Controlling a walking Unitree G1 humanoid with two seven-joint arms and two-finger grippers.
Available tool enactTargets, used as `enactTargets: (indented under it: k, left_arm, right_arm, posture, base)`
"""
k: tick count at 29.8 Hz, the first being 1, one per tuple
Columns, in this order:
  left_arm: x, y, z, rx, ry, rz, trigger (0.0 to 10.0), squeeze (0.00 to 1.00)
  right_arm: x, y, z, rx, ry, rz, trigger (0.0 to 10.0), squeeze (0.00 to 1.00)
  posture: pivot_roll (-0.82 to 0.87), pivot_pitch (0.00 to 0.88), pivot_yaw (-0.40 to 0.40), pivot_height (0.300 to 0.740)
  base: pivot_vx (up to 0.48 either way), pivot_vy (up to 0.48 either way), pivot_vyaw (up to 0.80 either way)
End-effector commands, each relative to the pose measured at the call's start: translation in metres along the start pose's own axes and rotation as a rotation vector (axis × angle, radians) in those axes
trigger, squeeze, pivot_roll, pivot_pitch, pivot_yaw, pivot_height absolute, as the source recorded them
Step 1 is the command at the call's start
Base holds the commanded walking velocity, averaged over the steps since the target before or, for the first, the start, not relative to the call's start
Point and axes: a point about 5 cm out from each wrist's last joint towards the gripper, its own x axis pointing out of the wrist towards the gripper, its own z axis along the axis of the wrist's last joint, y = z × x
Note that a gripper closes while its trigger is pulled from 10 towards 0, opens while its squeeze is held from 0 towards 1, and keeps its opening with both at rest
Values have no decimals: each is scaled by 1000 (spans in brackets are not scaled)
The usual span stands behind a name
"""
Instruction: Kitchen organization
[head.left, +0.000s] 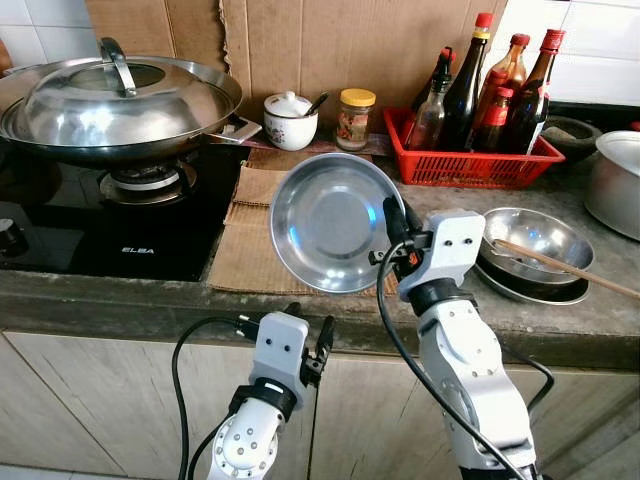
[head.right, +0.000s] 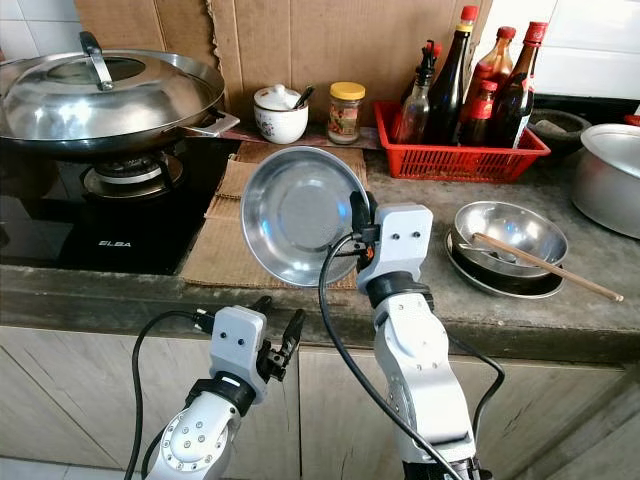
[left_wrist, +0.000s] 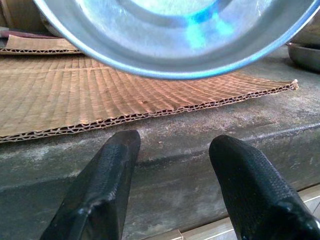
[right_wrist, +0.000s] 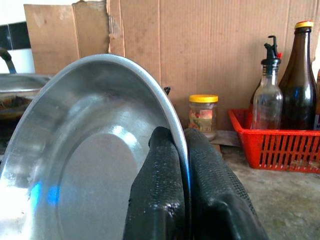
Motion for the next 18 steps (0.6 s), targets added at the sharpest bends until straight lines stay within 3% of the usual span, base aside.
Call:
enactTargets:
  k: [1,7,18]
  left_arm:
    - [2,-4,7,8,-30,-23,10000,0]
    - [2,-4,7,9,-29,-28,10000,0]
    - [1,-4,4,27,-27,-26,10000,0]
  right_arm:
    - [2,0,14,17,-67,-4,10000,0]
    - [5,1,16,30,-71,-5,10000,0]
    - [4,0,15,21,-60,-12,10000,0]
  posture:
    - [4,0,-71,740]
    - [5,0,-69,740]
    - [5,0,-66,740]
  base:
    - [0,0,0]
    - [0,0,0]
    - [-254,0,0]
